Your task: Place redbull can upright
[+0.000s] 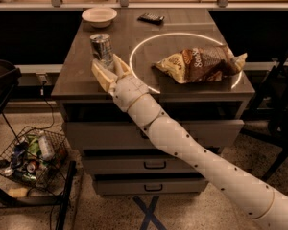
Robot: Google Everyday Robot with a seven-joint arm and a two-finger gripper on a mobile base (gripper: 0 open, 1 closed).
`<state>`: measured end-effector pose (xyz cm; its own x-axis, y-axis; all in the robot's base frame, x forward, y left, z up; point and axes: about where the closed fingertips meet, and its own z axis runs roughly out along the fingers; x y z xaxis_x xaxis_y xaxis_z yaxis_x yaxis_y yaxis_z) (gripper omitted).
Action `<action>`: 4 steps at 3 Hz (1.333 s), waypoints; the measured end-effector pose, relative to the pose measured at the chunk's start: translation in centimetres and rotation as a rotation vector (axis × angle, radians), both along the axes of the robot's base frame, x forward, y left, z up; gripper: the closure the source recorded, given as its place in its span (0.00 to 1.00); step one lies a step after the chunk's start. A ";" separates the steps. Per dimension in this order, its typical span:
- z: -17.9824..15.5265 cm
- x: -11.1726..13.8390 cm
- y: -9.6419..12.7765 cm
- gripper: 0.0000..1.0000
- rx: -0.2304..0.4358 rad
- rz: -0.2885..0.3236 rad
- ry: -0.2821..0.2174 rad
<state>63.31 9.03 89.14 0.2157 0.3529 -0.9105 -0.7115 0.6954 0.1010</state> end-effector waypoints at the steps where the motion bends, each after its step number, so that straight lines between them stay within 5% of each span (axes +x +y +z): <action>1: 0.2 0.0 0.0 1.00 0.000 0.000 0.000; 4: 0.3 0.0 0.0 0.38 0.000 0.000 0.000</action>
Offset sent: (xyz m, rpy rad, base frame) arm -0.0001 0.0000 0.0023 -0.0001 0.0000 0.0000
